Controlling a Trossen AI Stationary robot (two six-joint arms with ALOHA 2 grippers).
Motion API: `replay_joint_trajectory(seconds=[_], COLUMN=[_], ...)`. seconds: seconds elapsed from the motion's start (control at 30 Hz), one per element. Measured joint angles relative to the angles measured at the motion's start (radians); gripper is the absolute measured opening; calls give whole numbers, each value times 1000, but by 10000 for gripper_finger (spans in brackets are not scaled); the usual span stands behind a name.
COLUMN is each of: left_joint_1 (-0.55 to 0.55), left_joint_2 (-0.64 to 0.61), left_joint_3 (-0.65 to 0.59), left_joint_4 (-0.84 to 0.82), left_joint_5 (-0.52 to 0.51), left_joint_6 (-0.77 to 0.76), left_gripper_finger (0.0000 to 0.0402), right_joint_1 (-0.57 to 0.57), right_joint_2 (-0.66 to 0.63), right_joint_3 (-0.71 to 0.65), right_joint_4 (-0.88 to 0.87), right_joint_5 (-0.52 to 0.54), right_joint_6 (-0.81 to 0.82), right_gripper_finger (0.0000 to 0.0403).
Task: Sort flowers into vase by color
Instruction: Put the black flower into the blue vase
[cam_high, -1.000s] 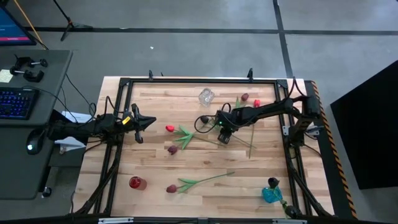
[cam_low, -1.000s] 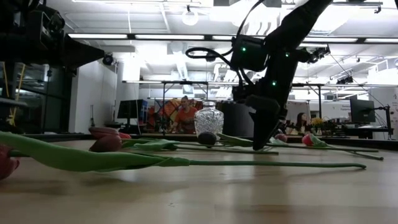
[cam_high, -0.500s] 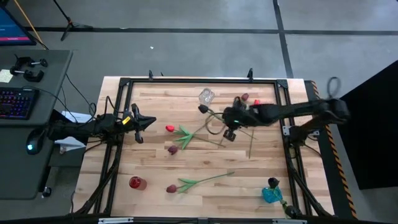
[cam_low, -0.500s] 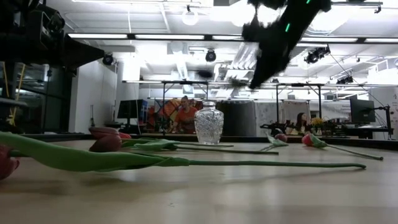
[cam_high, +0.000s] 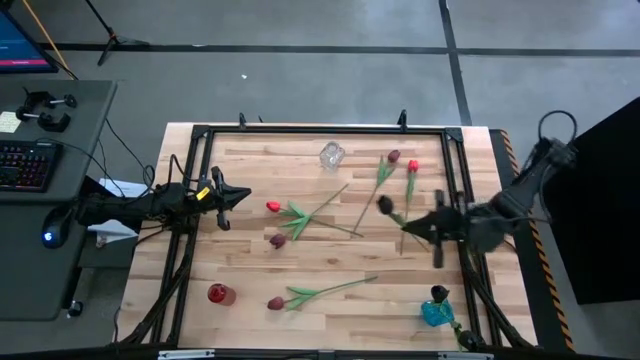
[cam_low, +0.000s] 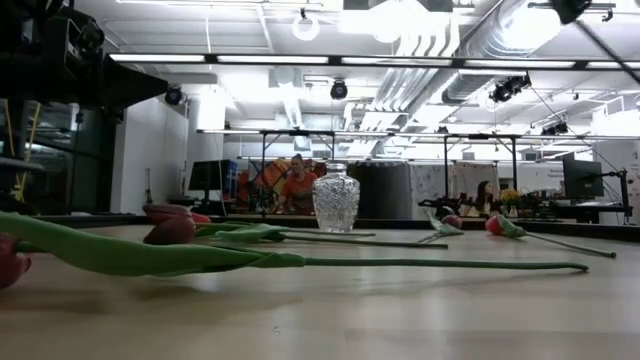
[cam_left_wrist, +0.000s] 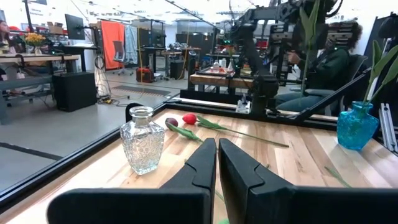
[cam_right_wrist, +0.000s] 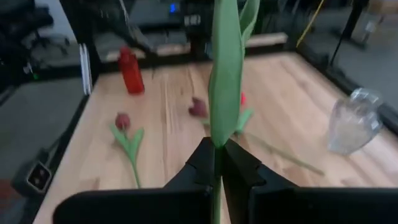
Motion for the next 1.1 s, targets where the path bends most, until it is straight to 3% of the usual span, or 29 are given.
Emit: replay_joint_trajectory(seconds=[0.2, 0.43, 0.8, 1.1], left_joint_1=[0, 0, 0, 0], left_joint_2=[0, 0, 0, 0], left_joint_3=[0, 0, 0, 0], left_joint_4=[0, 0, 0, 0], left_joint_5=[0, 0, 0, 0], left_joint_6=[0, 0, 0, 0], left_gripper_finger=[8, 8, 8, 8], right_joint_1=[263, 517, 774, 839], right_joint_2=[-64, -42, 84, 272], right_joint_3=[16, 24, 24, 23], right_joint_4=[24, 184, 485, 819], right_joint_5=[228, 330, 349, 348], right_joint_6=[-37, -208, -522, -794], right_gripper_finger=[0, 0, 0, 0])
